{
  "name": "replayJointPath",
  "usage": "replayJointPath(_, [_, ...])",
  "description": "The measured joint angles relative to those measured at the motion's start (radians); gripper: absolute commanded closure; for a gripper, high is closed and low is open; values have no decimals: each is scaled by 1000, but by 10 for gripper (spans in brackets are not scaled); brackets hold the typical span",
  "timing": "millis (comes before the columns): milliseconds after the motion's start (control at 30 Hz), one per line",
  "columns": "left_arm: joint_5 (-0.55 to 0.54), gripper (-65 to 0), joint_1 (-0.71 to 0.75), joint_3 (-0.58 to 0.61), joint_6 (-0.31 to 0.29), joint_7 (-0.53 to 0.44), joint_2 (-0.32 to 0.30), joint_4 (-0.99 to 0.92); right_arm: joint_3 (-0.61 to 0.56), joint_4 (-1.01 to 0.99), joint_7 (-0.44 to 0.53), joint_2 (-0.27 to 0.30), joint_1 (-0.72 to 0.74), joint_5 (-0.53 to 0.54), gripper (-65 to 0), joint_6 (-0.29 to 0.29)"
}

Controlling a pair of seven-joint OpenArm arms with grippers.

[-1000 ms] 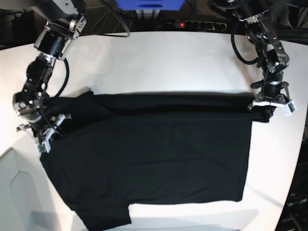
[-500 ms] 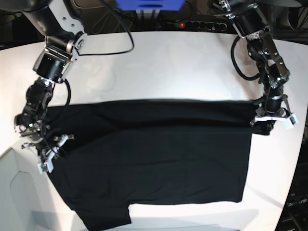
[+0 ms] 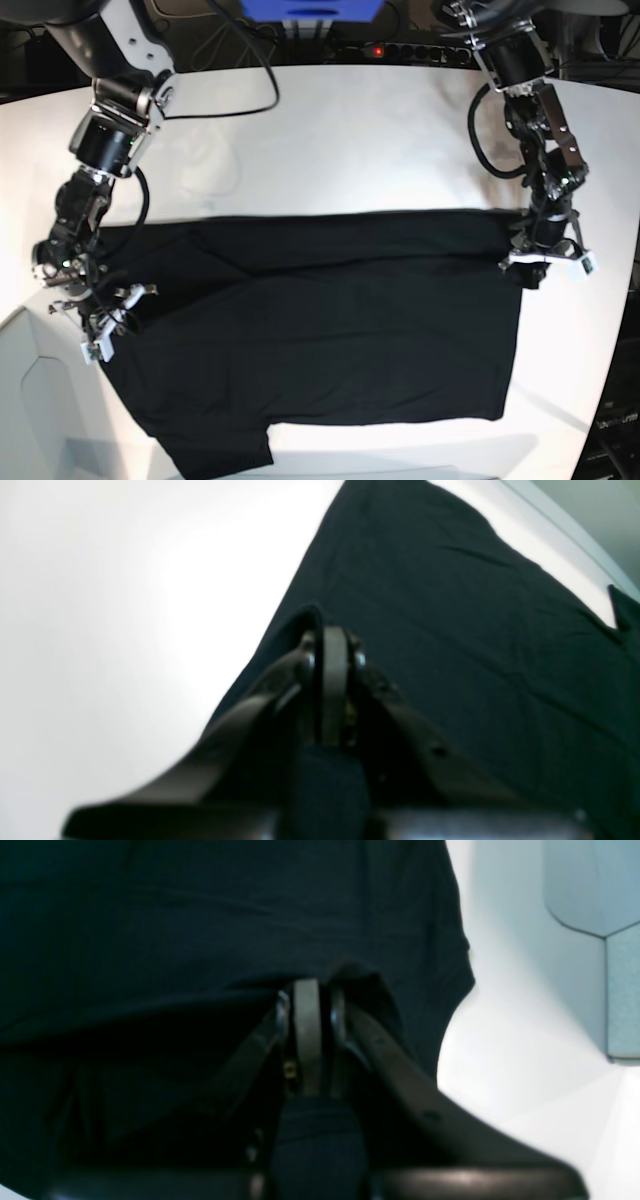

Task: Fold the T-shirt properly
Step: 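Lift the shoulder edge with both grippers and pull it toward the robot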

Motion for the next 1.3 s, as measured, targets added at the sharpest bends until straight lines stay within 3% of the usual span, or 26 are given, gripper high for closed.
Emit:
replayJointPath(167, [3,-2,3,-3,0,-4,-1,-32,0,2,5,0,-10,3,0,0])
replayJointPath(233, [2,-28,3,-2,0,0,-3,-44,-8,1,-1,0,-22,0,-40,0])
replayJointPath(433, [-2,-309,-2,-5,0,-2,-16,-63,-55,8,-6,-3,-42,3,-303,0])
replayJointPath(533, [-5,-436,1,-9,0,-6,-23,-53,-50,37,-8,-2,-42,-1,-345,0])
replayJointPath(600, [-8,-475,21,-9,-1,-7,-22,-26,-51,65,-5,9,-51,2,-346,0])
replayJointPath(967, [-7,-476,121,-6,-12,-11,-12,-59,-47,208,0,43,-225,-1,-347,0])
replayJointPath(1133, [-9,-476,127,-3,-16,-45,-17,-110,80,204,-2,47,-259,3,-352,0])
replayJointPath(1300, [-8,-473,120,38,-20,-106,-31,-164,151,109,8,94,-249,6,-352,0])
